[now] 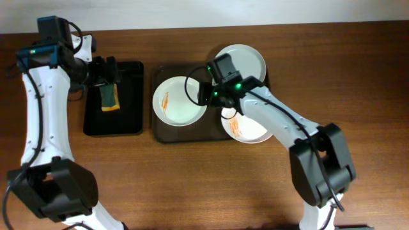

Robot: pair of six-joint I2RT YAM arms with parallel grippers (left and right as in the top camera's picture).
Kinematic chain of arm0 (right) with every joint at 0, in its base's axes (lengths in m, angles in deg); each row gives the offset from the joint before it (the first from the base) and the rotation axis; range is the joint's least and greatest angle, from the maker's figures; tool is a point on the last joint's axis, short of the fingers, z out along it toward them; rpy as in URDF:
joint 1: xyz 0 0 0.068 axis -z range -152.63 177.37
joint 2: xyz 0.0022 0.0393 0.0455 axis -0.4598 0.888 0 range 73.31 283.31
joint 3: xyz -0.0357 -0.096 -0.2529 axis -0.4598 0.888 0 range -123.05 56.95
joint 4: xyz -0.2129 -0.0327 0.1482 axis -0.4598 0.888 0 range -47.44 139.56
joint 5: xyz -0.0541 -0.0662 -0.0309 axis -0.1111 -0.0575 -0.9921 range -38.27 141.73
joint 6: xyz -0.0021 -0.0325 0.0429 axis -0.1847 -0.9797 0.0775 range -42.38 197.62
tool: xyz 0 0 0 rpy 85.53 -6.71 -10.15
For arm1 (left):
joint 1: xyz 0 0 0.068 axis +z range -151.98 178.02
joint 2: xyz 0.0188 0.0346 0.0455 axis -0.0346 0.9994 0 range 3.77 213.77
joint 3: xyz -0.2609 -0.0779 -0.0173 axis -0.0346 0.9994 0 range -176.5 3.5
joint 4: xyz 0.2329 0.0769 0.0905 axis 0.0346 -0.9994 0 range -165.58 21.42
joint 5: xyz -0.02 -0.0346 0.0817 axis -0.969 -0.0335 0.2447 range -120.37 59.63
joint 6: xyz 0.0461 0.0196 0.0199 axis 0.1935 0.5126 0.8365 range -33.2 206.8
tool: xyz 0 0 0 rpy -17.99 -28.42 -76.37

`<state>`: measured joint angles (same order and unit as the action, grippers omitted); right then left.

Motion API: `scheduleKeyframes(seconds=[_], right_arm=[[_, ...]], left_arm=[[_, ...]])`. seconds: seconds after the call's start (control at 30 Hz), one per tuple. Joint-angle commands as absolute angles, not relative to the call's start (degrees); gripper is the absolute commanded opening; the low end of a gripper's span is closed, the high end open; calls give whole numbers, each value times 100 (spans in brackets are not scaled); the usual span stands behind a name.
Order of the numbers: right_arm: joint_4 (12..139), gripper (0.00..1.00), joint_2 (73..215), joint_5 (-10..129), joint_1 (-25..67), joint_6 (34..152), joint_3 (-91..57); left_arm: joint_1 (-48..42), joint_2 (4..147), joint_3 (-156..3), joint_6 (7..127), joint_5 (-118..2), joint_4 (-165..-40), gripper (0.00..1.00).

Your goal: Clean dirty plates on tray and stack at the side

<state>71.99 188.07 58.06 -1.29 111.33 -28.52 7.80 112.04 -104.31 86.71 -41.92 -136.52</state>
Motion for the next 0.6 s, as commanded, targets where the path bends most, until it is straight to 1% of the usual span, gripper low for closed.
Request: scheduleKeyframes(seconds=[0.0, 0.13, 0.23, 0.3, 0.57], right_arm=[[7070, 59, 19115, 5487, -149, 11417, -2955], [6860, 54, 19399, 5493, -153, 11411, -2953], [6602, 50, 19508, 5557, -153, 11190, -2953], [6480, 43, 19563, 5554, -153, 11101, -2953], [6320, 27, 19823, 5600, -160, 11090, -2953]], left_arm=[[791, 11446, -10541, 8592, -4074, -13632, 99], [795, 11724, -10541, 8594, -4037, -13593, 99], [795, 11886, -10541, 8596, -4037, -13479, 99], [793, 11990, -10541, 8596, -4039, -13322, 99], [793, 12159, -10541, 8636, -3902, -13108, 99]])
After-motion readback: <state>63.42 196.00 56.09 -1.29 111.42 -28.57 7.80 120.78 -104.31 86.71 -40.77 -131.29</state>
